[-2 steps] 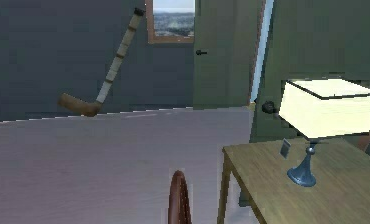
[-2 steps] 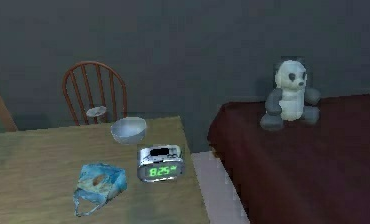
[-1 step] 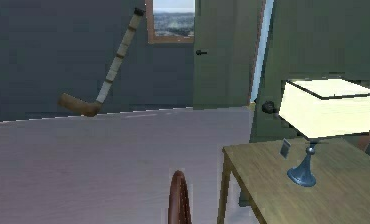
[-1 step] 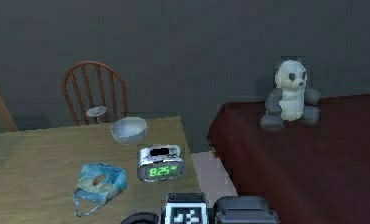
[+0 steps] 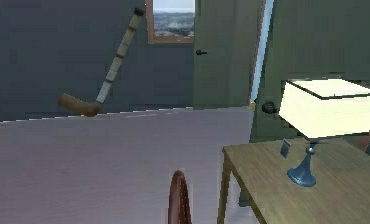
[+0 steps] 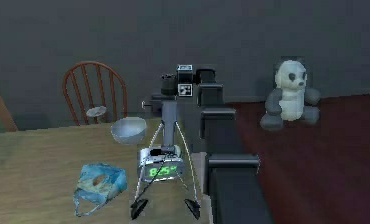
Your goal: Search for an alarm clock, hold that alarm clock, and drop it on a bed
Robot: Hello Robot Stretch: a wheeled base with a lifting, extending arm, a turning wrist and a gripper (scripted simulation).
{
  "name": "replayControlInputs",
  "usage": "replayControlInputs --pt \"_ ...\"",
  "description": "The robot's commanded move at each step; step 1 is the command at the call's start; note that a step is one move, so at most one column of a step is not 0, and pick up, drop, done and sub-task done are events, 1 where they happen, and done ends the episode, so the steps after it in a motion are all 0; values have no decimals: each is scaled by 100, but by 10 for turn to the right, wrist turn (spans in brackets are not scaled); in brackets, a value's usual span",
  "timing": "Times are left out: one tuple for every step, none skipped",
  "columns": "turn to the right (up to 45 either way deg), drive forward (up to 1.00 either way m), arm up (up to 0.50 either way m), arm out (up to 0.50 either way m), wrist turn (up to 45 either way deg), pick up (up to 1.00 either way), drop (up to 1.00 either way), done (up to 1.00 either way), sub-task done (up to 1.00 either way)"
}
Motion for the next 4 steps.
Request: replayControlInputs --pt "0 0 0 0 450 0 0 0 0" --pt "0 0 0 0 450 0 0 0 0" --pt "0 0 0 0 450 0 0 0 0" --pt "0 0 -30 0 0 0 0 0 0"
